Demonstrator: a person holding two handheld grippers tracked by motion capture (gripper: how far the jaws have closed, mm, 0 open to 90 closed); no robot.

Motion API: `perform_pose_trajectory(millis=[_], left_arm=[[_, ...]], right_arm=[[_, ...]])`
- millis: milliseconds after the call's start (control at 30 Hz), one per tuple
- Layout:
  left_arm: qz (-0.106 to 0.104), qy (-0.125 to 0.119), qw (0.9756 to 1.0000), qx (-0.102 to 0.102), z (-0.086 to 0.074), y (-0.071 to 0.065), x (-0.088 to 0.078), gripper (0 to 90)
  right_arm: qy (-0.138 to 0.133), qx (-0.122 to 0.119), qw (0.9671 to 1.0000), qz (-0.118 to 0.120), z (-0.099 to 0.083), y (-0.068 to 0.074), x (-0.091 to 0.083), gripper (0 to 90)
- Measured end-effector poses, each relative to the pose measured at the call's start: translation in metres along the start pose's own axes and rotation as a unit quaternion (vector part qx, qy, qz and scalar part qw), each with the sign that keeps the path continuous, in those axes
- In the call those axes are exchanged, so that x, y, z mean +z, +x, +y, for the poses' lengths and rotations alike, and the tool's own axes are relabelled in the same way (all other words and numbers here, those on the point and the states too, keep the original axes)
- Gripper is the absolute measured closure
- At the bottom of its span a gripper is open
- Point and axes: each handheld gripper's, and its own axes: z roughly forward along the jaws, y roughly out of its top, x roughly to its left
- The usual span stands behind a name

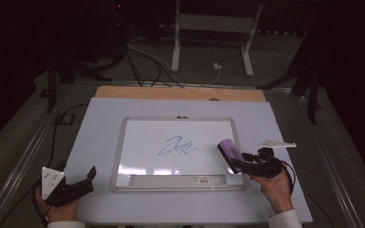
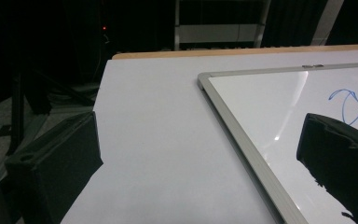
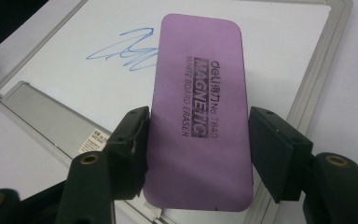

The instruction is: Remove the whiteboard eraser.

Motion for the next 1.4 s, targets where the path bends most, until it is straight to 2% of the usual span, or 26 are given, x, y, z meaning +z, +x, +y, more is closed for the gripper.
perform_pose_trajectory(millis=[767,1400], left_arm=[[0.002,0.001,1.0000,-0.001,0.000,0.000,-0.001,0.4],[0.003,0.005,1.0000,-0.001,-0.002,0.002,0.000,0.4]], right_arm=[[-0.015,-0.035,0.9992,-0.013,0.025,0.010,0.006,40.6],[-0.017,-0.036,0.9992,-0.004,0.039,0.014,0.027,40.6]])
